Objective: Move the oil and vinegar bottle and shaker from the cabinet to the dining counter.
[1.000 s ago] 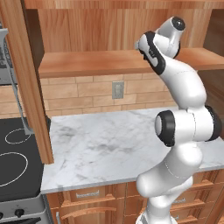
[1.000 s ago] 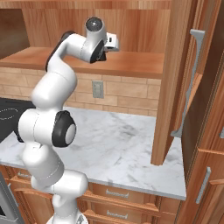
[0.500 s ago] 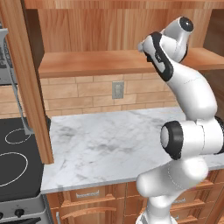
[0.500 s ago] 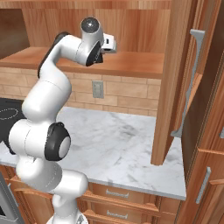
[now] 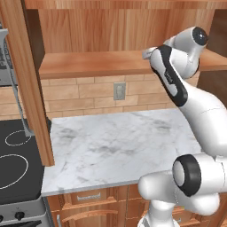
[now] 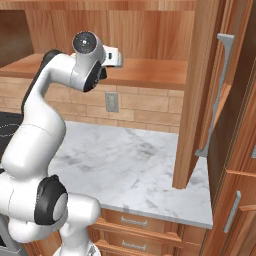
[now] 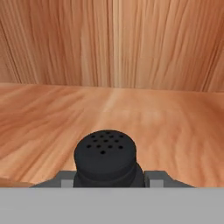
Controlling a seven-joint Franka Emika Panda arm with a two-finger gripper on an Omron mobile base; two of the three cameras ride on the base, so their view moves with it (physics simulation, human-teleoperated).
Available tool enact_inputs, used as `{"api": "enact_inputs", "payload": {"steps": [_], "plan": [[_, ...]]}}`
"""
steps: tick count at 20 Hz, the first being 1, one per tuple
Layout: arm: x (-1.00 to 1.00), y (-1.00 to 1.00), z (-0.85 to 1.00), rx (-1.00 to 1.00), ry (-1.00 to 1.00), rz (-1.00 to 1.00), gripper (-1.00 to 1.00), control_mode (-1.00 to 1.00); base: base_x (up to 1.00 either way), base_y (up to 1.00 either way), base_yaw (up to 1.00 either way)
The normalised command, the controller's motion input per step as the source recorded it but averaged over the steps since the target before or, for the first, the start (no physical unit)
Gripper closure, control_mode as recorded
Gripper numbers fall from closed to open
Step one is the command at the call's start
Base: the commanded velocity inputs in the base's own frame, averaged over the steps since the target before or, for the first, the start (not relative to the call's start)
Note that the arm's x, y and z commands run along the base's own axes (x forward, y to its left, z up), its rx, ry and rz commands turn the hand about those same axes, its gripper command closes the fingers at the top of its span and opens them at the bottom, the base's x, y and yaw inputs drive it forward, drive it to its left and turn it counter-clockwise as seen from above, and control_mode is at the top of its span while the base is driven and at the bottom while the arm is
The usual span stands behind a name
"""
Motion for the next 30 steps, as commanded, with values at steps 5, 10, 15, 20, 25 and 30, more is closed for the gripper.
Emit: {"api": "enact_inputs", "payload": {"steps": [5, 10, 15, 20, 25, 30], "plan": [[-0.75, 0.2, 0.01, 0.04, 0.0, -0.07, 1.0, -1.0, 0.0, 0.0, 0.0], [-0.78, 0.19, 0.02, 0.05, 0.0, -0.07, 1.0, -1.0, 0.0, 0.0, 0.0], [-0.82, 0.22, 0.0, 0.0, 0.0, -0.02, 1.0, -1.0, 0.0, 0.0, 0.0], [-0.85, 0.21, 0.0, 0.0, -0.03, 0.0, 1.0, -1.0, 0.0, 0.0, 0.0], [-0.85, 0.15, 0.0, 0.0, -0.09, 0.0, 1.0, -1.0, 0.0, 0.0, 0.0], [-0.73, 0.12, 0.0, 0.0, -0.01, 0.0, 1.0, -1.0, 0.0, 0.0, 0.0]]}}
